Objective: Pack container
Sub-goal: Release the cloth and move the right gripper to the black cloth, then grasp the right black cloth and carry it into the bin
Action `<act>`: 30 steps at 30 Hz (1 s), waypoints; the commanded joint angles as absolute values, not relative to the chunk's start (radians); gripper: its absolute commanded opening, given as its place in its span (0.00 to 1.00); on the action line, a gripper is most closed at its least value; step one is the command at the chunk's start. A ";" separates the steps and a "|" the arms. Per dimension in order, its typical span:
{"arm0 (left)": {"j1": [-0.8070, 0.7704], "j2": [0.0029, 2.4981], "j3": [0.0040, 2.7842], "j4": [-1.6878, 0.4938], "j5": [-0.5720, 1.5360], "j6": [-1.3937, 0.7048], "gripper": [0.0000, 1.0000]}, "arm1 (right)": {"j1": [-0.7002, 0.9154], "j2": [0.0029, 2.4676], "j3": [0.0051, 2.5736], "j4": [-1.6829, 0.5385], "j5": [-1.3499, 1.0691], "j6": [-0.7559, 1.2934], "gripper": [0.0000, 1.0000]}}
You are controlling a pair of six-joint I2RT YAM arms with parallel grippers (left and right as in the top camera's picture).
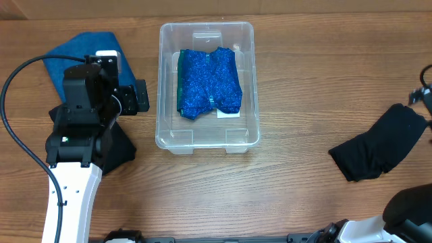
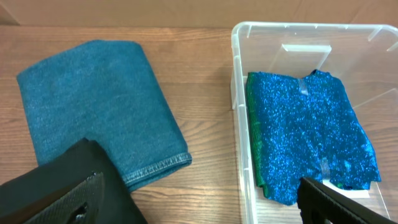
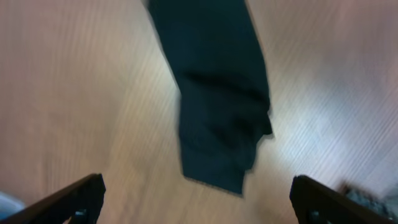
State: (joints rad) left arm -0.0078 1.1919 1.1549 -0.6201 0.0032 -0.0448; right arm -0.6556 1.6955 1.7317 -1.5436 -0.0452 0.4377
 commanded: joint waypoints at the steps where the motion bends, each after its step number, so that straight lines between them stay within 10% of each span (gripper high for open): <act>1: -0.013 1.204 1.181 -0.613 0.007 -0.022 1.00 | -0.650 1.621 1.596 -1.528 -0.106 0.396 1.00; 11: -0.012 1.205 1.181 -0.599 -0.015 -0.022 1.00 | -0.664 1.203 1.131 -1.280 -0.109 0.418 1.00; 30: -0.012 1.205 1.181 -0.596 -0.015 -0.022 1.00 | -0.729 1.357 0.604 -0.582 -0.120 0.411 1.00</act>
State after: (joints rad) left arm -0.0078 1.1973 1.1553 -0.5983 -0.0048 -0.0448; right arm -0.7227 1.3155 0.6411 -0.6319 -0.1081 0.4175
